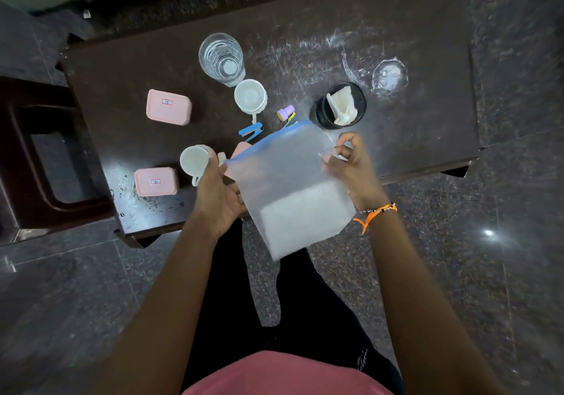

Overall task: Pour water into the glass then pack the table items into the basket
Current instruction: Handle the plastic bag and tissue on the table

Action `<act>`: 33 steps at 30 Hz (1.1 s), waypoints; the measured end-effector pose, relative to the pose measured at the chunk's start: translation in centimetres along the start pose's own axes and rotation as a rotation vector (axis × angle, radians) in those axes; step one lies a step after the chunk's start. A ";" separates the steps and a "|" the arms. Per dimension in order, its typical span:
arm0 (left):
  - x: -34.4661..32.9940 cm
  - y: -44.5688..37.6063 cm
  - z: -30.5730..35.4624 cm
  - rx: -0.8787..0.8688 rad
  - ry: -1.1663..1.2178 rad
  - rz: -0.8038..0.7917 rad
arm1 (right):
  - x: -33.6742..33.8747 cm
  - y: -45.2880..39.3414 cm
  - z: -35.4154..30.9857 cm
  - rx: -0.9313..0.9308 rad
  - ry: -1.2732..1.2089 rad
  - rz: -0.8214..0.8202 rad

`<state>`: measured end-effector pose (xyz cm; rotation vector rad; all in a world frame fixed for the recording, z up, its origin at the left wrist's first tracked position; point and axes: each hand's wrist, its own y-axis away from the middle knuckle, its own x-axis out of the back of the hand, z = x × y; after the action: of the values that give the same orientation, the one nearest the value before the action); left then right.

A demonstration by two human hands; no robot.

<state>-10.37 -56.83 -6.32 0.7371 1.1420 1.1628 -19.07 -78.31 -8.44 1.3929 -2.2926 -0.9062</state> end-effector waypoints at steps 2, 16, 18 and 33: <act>0.4 0.1 -0.9 -0.062 -0.163 0.027 | -0.2 0.1 0.1 0.037 0.069 0.063; -1.7 -0.6 -1.2 -0.249 -0.822 0.294 | 2.6 -0.7 1.3 -0.160 0.280 0.024; -1.9 -1.5 -1.5 -0.276 -0.926 0.357 | 2.8 -1.4 1.8 -0.166 0.296 0.103; -4.9 -5.8 -2.8 0.014 -0.905 0.098 | 2.8 -8.4 2.8 -0.115 0.436 0.559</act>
<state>-11.12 -63.37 -10.95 1.1737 0.3534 0.7443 -16.24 -82.54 -16.24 0.7360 -2.0743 -0.4872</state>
